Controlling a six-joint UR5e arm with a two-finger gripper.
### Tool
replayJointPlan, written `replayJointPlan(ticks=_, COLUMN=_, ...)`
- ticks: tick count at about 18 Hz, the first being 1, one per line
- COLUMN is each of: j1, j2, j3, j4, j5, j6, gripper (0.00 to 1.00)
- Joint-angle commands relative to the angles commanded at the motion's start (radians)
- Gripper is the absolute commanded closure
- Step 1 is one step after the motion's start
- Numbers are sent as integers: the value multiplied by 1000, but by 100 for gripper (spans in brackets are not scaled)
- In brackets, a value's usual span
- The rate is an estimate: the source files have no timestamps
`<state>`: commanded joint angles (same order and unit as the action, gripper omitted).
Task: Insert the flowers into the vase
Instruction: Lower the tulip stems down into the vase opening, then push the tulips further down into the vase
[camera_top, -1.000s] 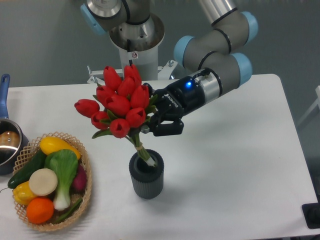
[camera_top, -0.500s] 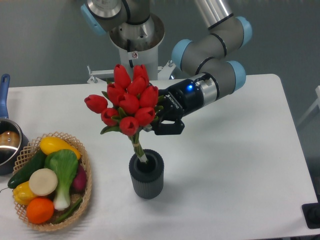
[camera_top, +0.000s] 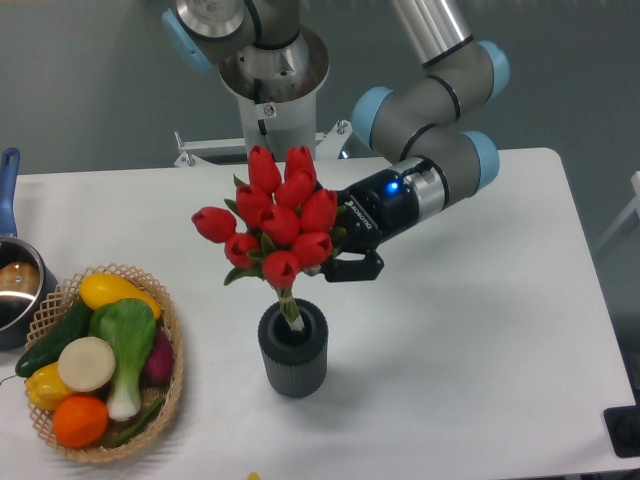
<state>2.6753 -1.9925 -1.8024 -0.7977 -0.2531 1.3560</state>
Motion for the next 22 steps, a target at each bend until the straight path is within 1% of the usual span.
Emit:
replayJointPlan(ticks=6, j1=0, j2=-32, j3=-1, j4=0, j5=15, j6=14, gripper=62)
replayJointPlan(ticks=10, j1=0, j2=-60, j3=-14, j4=0, j5=15, j6=74, gripper=62)
replayJointPlan(ticks=20, j1=3, j2=-60, j3=-63, j4=0, j5=20, j6=80, gripper=62)
replayJointPlan(ticks=22, j1=6, j2=-61, j3=-81, j4=0, j5=35, j6=97, gripper=61)
